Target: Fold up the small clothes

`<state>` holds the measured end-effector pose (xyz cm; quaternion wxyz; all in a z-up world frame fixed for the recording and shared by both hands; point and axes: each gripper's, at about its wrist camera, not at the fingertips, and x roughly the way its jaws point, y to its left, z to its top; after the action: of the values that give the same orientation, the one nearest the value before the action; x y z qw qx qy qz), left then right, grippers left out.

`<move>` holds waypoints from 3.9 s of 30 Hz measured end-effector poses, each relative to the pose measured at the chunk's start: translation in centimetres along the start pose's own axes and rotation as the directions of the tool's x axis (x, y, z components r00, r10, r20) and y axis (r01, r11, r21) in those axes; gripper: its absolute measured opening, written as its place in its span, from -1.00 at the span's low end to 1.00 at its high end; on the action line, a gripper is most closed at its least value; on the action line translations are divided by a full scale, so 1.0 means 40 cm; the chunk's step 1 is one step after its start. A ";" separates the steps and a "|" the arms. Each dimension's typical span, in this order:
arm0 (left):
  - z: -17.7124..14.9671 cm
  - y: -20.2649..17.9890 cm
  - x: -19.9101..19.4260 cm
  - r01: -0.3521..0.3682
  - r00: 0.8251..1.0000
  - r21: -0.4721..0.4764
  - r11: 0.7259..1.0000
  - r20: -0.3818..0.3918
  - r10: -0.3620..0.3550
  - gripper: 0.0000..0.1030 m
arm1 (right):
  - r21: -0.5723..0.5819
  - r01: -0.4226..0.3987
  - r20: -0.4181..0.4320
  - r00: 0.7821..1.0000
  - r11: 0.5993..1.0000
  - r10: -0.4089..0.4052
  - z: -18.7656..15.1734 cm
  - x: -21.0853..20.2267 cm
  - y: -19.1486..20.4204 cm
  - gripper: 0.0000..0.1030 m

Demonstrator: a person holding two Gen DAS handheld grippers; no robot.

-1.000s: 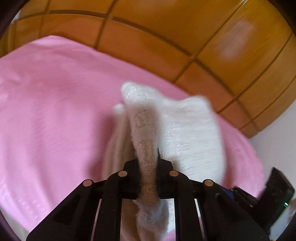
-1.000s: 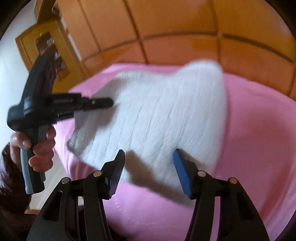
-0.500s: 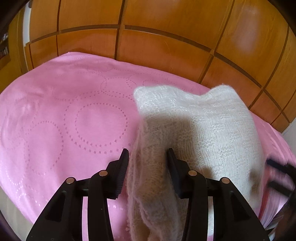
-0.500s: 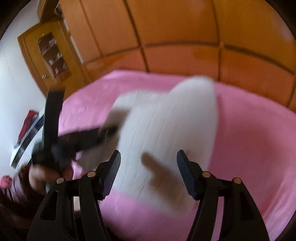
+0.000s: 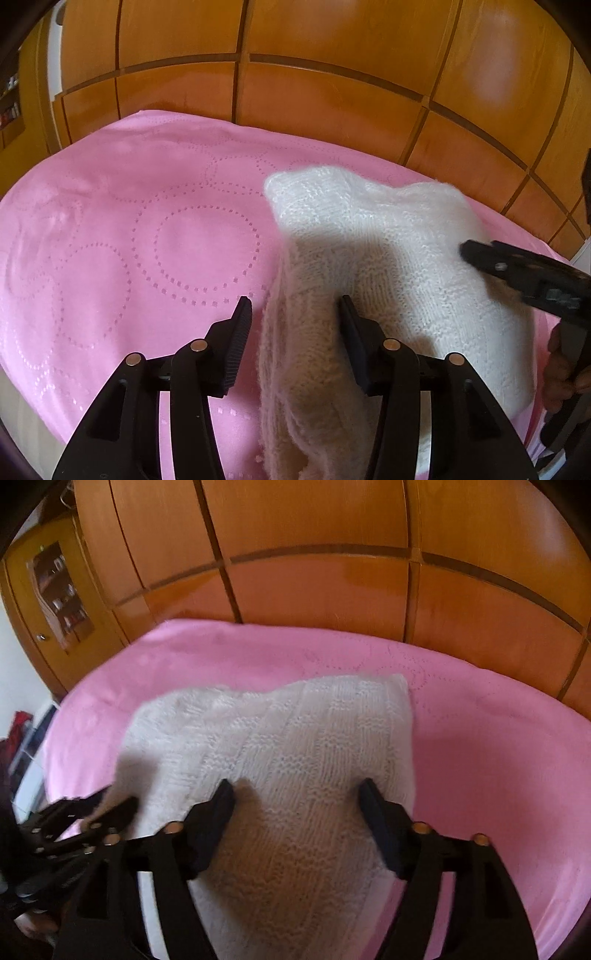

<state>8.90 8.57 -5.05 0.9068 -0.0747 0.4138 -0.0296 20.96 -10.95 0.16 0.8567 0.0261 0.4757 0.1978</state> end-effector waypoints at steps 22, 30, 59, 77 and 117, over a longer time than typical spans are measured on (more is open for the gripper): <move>-0.008 0.039 0.005 0.021 1.000 -0.022 1.000 -0.007 -0.021 0.37 | 0.322 -0.202 0.005 0.977 0.925 0.212 -0.103 -0.085 -0.171 0.95; -0.008 0.115 0.045 0.173 0.982 -0.097 0.980 -0.055 -0.179 0.52 | 0.412 -0.347 -0.017 0.922 0.843 0.388 -0.100 -0.028 -0.231 0.95; 0.044 -0.151 0.054 0.623 0.777 -0.006 0.782 -0.112 -0.620 -0.30 | 0.264 -0.344 0.156 0.937 0.901 0.312 -0.088 -0.244 -0.246 0.05; 0.017 -0.938 0.182 0.527 0.850 0.443 0.725 -0.283 -0.445 -0.30 | 0.705 0.000 0.170 0.971 0.709 -0.170 -0.466 -0.472 -0.839 0.77; -0.021 -0.755 0.061 0.275 0.958 0.385 0.881 -0.026 -0.287 0.36 | 0.457 0.495 0.060 0.812 0.740 -0.580 -0.425 -0.510 -0.438 0.45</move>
<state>10.11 -21.63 -2.58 0.8963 0.0451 0.3703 -0.2399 2.85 -36.94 3.19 0.8934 0.0903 0.4060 -0.1697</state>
